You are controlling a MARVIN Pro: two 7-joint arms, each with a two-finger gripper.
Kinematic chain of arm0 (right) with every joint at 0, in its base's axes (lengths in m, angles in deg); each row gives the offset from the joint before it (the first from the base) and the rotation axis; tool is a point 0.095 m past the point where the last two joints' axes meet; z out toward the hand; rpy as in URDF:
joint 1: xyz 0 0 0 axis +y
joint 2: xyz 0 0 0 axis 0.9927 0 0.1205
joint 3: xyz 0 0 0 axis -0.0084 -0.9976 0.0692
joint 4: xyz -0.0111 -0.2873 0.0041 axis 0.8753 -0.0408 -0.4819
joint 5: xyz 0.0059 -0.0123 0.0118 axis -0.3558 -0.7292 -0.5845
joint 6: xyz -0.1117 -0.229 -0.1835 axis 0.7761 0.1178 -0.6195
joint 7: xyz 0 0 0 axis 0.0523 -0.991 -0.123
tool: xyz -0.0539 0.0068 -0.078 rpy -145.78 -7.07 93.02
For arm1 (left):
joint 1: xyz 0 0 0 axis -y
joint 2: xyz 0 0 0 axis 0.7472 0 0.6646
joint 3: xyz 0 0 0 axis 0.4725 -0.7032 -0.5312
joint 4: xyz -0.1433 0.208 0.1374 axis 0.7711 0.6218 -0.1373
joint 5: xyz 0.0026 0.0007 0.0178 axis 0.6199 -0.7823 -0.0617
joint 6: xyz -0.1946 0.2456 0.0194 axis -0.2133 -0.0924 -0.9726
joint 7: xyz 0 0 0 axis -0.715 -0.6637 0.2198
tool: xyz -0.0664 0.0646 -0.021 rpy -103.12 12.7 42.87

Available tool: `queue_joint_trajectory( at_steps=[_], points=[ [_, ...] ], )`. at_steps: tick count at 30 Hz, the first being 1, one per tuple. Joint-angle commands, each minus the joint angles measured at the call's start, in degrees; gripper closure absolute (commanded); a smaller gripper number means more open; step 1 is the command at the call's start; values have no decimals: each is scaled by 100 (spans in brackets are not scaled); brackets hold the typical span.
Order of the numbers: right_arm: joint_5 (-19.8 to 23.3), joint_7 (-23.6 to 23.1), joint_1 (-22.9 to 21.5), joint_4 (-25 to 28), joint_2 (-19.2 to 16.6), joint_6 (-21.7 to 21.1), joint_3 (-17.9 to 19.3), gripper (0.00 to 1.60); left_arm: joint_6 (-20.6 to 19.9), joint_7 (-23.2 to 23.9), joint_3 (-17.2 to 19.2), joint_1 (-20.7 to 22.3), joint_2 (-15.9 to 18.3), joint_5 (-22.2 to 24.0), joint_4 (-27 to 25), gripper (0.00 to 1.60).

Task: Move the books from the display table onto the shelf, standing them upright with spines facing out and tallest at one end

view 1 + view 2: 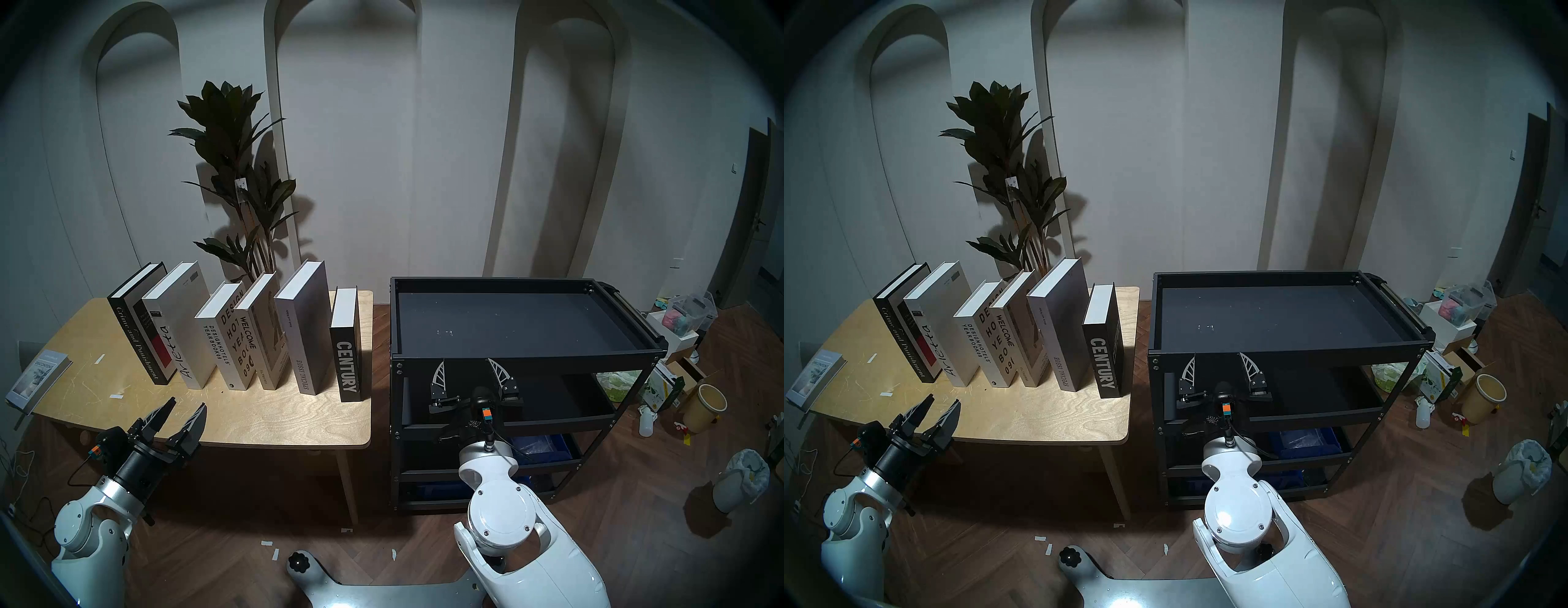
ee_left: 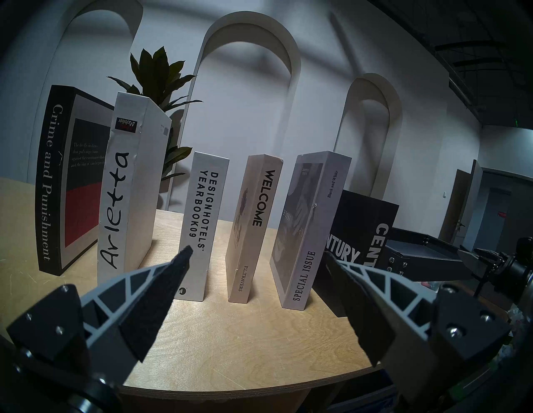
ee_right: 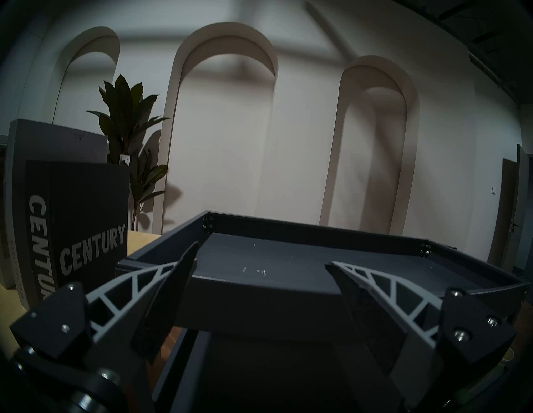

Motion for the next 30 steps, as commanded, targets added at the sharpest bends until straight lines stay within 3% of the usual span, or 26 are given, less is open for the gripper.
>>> queue_joint_trajectory(
  at_steps=[1,5,19,20,30],
  points=[
    [77,256,-401,288,-259,333,-545,0,11,6,10,6,6,-1,-64,0],
    [178,507,-759,61,-356,494,-955,0,11,8,9,8,7,-1,-62,0],
    [272,923,-1486,-521,-91,602,-1438,0,12,17,6,17,10,4,-46,0],
    [310,1077,-1685,-655,-93,631,-1641,0,13,18,6,17,10,4,-45,0],
    [150,1743,-2233,-830,-66,815,-2310,0,13,23,7,20,9,6,-43,0]
  ],
)
